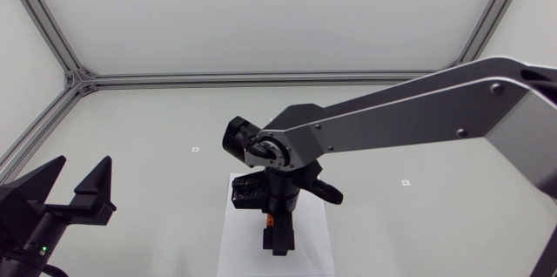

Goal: Pick up the orange 2x2 brick with the right arm and stack it on top of the green 2x2 brick in the center

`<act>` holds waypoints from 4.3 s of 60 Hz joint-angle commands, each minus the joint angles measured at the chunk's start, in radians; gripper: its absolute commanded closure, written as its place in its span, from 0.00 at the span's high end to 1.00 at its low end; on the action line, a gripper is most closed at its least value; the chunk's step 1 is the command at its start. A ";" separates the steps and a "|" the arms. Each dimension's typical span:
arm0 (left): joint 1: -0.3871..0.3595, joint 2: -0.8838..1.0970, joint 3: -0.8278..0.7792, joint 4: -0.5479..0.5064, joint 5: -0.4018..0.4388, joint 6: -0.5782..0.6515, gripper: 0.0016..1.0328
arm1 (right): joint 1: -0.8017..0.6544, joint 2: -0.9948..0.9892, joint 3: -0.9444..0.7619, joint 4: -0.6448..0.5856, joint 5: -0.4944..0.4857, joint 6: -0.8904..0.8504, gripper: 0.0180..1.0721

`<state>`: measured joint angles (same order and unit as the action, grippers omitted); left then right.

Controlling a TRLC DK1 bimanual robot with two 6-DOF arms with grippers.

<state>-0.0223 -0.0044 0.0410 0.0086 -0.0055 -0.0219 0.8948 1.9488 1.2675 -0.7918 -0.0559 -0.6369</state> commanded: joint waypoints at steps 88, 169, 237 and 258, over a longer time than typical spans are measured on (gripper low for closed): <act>0.002 -0.008 -0.041 -0.015 0.004 0.013 0.96 | 0.003 0.030 -0.011 0.035 -0.027 -0.015 0.42; 0.002 -0.008 -0.041 -0.015 0.004 0.013 0.96 | -0.013 0.035 -0.014 0.051 -0.028 -0.021 0.44; 0.002 -0.008 -0.041 -0.013 0.004 0.013 0.96 | -0.022 0.035 -0.031 0.052 -0.021 -0.041 0.44; 0.002 -0.008 -0.041 -0.013 0.004 0.013 0.96 | -0.007 0.035 -0.017 0.052 -0.022 -0.029 0.44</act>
<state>-0.0227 -0.0044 0.0410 0.0086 -0.0055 -0.0223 0.8772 1.9583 1.2427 -0.7361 -0.0784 -0.6590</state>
